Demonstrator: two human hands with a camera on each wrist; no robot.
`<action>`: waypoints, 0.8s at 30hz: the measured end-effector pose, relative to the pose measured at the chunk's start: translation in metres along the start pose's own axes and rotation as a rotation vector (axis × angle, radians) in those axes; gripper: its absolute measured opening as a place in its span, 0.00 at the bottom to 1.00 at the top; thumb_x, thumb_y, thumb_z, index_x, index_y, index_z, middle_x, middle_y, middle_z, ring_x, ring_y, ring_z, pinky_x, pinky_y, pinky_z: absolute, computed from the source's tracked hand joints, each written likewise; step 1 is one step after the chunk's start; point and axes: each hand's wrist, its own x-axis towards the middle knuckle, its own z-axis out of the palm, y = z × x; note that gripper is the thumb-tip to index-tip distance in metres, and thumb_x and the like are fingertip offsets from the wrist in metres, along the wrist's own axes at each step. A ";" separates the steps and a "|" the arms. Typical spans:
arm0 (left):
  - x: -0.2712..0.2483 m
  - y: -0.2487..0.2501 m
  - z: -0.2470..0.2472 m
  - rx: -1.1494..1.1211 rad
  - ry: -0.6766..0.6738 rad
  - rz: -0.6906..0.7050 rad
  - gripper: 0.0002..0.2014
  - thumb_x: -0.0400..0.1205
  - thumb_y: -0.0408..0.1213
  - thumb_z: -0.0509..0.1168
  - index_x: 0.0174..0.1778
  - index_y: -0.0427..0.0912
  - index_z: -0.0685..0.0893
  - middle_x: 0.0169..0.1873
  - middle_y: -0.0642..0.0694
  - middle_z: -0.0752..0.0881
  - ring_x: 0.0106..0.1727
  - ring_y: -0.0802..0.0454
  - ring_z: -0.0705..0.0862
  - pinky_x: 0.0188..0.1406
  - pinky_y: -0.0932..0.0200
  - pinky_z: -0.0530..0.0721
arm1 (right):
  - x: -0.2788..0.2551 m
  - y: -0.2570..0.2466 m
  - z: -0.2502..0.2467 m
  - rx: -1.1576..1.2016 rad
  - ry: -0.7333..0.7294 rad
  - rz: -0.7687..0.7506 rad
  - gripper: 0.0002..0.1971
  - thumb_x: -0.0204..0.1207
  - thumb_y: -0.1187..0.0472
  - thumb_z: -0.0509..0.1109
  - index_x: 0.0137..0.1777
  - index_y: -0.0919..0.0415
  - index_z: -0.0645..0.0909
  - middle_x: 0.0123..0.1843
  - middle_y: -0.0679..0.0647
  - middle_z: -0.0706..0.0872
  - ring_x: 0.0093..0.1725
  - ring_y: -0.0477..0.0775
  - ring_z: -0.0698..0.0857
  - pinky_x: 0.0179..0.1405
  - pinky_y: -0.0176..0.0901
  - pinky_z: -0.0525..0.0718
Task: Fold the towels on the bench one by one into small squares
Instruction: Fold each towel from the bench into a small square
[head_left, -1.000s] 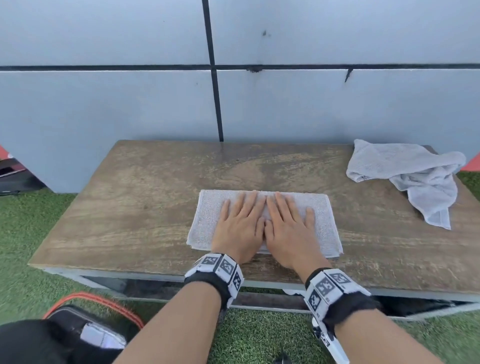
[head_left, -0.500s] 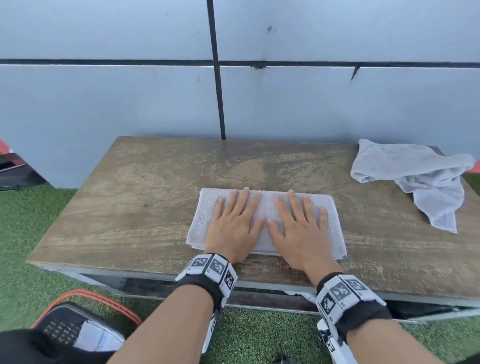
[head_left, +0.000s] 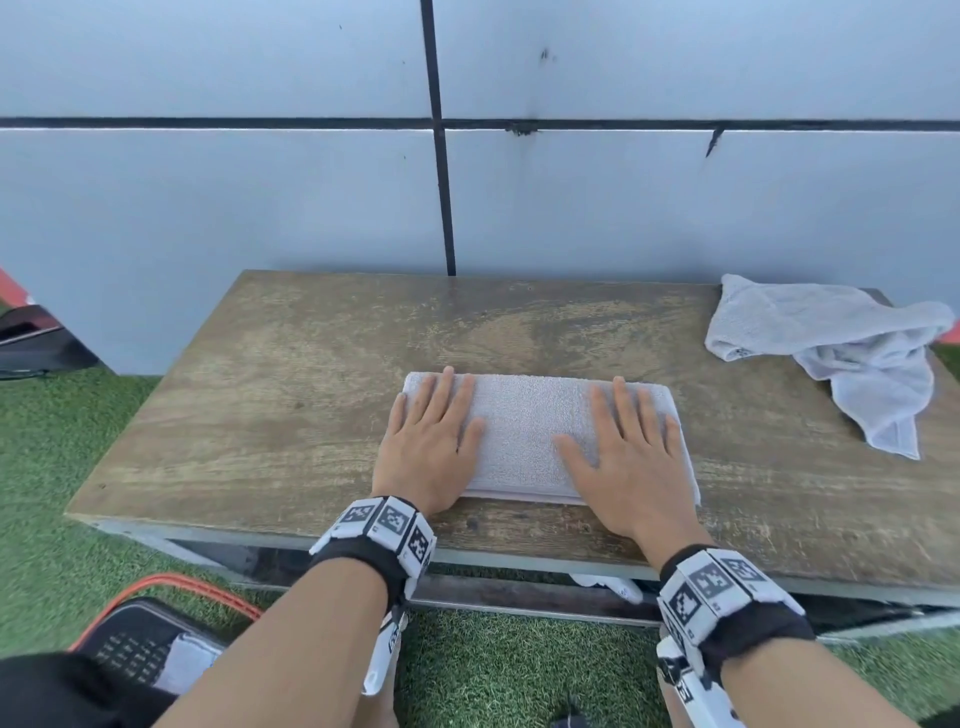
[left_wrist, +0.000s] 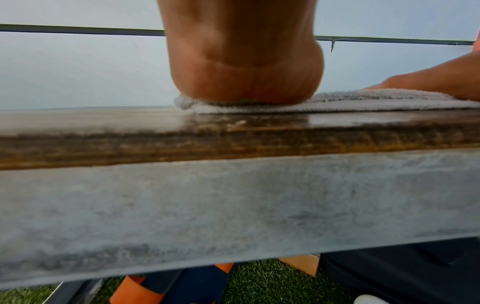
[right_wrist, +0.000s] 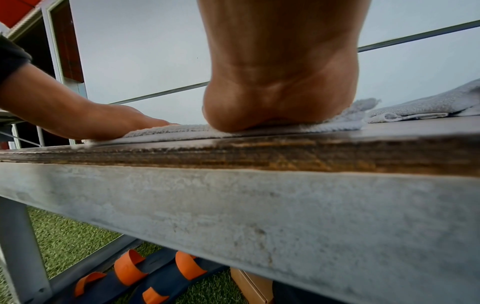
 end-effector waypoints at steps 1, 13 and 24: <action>0.000 -0.003 0.000 -0.016 0.002 -0.013 0.29 0.90 0.57 0.36 0.88 0.57 0.41 0.88 0.56 0.39 0.88 0.56 0.35 0.88 0.45 0.39 | -0.001 0.001 0.000 -0.004 0.003 0.006 0.42 0.79 0.27 0.36 0.89 0.49 0.38 0.89 0.49 0.34 0.88 0.53 0.34 0.87 0.59 0.40; -0.003 -0.009 -0.002 -0.041 0.018 -0.099 0.29 0.90 0.55 0.35 0.89 0.55 0.41 0.89 0.53 0.41 0.88 0.52 0.36 0.87 0.41 0.39 | -0.004 0.003 -0.001 -0.009 0.006 0.000 0.44 0.80 0.27 0.36 0.89 0.53 0.37 0.90 0.53 0.36 0.88 0.55 0.36 0.87 0.61 0.41; -0.016 0.005 -0.009 -0.018 -0.099 -0.235 0.31 0.89 0.57 0.36 0.88 0.53 0.39 0.89 0.49 0.39 0.88 0.42 0.36 0.85 0.34 0.36 | -0.018 0.024 -0.021 -0.074 -0.199 -0.244 0.39 0.70 0.18 0.40 0.81 0.22 0.34 0.89 0.48 0.31 0.85 0.54 0.26 0.82 0.66 0.27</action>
